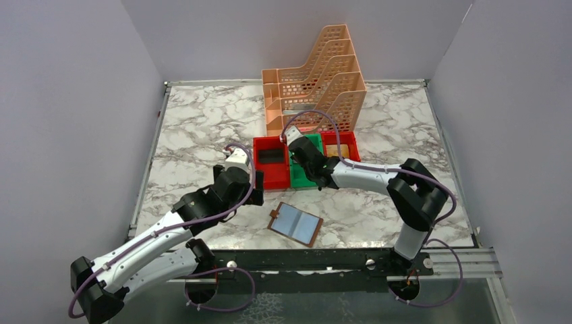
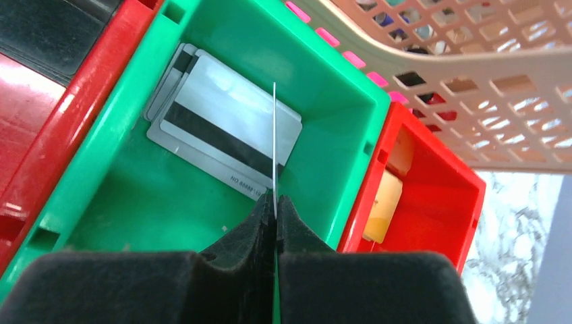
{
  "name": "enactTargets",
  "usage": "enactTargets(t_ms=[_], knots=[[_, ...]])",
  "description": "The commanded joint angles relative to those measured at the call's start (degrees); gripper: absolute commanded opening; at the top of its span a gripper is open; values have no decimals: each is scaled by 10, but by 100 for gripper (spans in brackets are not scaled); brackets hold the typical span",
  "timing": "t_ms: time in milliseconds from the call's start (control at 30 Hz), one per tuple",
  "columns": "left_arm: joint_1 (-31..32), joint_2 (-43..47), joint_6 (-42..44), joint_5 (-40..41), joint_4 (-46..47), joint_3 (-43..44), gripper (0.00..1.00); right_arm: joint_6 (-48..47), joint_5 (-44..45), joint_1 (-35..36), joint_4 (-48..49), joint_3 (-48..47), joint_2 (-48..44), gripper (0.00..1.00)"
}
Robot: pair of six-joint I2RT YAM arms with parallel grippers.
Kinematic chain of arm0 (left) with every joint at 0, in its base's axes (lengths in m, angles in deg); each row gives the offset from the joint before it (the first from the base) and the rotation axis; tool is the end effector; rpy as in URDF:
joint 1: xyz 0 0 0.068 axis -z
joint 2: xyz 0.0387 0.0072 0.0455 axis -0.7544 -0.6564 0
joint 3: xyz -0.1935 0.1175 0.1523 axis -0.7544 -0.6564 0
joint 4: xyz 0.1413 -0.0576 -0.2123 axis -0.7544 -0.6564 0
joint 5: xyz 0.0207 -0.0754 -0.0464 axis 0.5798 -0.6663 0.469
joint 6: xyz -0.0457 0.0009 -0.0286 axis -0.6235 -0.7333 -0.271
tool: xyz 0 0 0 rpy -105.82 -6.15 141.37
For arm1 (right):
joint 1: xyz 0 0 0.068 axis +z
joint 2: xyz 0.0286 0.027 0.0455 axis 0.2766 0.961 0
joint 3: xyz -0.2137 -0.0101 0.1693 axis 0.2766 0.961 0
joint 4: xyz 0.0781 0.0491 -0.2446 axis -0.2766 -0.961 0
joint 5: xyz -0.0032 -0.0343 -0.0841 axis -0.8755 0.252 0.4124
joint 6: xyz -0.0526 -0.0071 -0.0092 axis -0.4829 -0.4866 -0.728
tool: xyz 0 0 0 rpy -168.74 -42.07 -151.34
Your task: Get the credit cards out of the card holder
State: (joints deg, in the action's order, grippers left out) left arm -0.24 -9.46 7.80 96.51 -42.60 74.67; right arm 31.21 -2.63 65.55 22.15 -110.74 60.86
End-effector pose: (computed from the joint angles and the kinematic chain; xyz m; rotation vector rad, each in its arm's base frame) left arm 0.1194 -0.1139 0.2662 0.1789 2.1930 -0.2687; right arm 0.2571 0.2701 0.1927 -0.8073 2.0207 -0.3008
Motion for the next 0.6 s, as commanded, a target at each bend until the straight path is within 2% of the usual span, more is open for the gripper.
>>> enactTargets(t_ms=[0, 233, 400, 567], knots=[[-2, -4, 19, -14, -5, 13, 99, -87, 24, -1, 64, -23, 32, 7], [-2, 1, 19, -20, -6, 13, 99, -165, 36, -3, 127, -22, 72, 12], [-1, 9, 23, -19, -5, 13, 99, -179, -10, -8, 137, -23, 89, 14], [-2, 0, 23, -23, -5, 13, 99, -186, -35, -8, 132, -15, 86, 20]])
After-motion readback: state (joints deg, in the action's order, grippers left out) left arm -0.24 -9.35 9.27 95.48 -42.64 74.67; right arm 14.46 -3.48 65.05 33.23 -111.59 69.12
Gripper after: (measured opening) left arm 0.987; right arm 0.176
